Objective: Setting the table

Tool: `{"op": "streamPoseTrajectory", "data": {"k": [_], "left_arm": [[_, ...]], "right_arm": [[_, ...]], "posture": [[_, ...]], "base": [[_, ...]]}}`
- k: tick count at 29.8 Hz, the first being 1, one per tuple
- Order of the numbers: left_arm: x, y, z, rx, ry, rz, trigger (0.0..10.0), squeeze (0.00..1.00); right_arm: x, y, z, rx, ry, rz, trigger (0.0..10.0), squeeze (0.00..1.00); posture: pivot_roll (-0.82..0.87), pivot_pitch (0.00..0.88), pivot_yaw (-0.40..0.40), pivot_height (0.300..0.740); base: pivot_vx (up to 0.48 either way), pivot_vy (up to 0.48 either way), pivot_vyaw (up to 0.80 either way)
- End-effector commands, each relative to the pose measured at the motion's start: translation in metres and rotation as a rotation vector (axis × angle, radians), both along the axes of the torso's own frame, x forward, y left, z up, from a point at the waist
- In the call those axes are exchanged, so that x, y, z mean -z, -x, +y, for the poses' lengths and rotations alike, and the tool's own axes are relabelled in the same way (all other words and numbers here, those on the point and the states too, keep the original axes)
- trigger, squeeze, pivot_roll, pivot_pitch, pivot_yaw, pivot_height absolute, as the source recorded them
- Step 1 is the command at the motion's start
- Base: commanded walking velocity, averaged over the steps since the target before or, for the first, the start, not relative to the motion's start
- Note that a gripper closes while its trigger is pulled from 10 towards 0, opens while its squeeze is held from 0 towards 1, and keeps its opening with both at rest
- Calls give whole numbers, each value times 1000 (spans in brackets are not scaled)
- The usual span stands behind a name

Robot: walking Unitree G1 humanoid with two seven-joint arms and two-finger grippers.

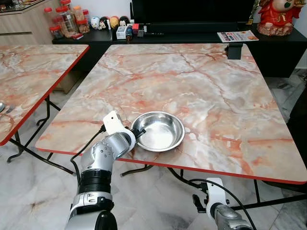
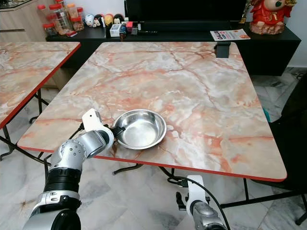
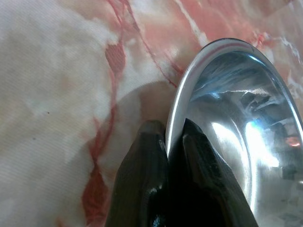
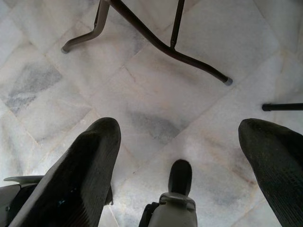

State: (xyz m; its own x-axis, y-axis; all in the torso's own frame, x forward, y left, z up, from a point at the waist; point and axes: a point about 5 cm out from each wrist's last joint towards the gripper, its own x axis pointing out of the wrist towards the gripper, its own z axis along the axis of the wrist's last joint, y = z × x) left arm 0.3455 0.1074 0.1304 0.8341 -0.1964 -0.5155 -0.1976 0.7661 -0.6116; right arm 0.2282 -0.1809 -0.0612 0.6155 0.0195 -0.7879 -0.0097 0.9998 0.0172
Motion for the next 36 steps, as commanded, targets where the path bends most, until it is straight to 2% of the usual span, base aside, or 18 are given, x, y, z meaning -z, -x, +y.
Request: {"op": "streamPoseTrajectory", "data": {"k": [1,8,9,10,13,14,30,31,32,36], "left_arm": [[0,1,6,-29,-31,-3,10000,388],[-1,1,7,-33,-34,-3,10000,392],[-1,1,7,-34,-34,-3,10000,482],[-1,1,7,-35,-34,-3,10000,686],[-1,1,8,-37,-34,-2,10000,686],[-1,1,8,-37,-34,-3,10000,1000],[-4,-1,12,-52,-63,-16,10000,1000],[-7,-2,14,-48,-78,-42,10000,306],[-9,-3,13,-44,-72,-55,10000,0],[-17,-5,16,-40,-74,-95,10000,0]], "right_arm": [[-1,-1,3,-12,-2,1,10000,0],[-1,-2,2,-10,-2,0,10000,0],[-1,-2,2,-10,-2,0,10000,0],[-1,-2,2,-10,-2,-1,10000,0],[-1,-2,2,-11,-2,-1,10000,0],[-1,-2,2,-11,-2,-1,10000,0],[-2,-3,2,-14,-1,-3,10000,0],[-2,-4,2,-14,-1,-4,10000,0],[-2,-4,2,-15,-1,-4,10000,0],[-3,-5,2,-16,0,-5,10000,0]], "posture": [[-91,18,89,740],[-88,22,86,740],[-88,22,86,740],[-88,22,86,740],[-88,22,84,740],[-88,22,84,740],[-81,19,77,740],[-79,19,76,740],[-79,19,76,740],[-70,22,70,740]], "base": [[0,0,0],[0,0,0],[0,0,0],[0,0,0],[0,0,0],[0,0,0],[0,0,0],[0,0,0],[0,0,0],[0,0,0]]}}
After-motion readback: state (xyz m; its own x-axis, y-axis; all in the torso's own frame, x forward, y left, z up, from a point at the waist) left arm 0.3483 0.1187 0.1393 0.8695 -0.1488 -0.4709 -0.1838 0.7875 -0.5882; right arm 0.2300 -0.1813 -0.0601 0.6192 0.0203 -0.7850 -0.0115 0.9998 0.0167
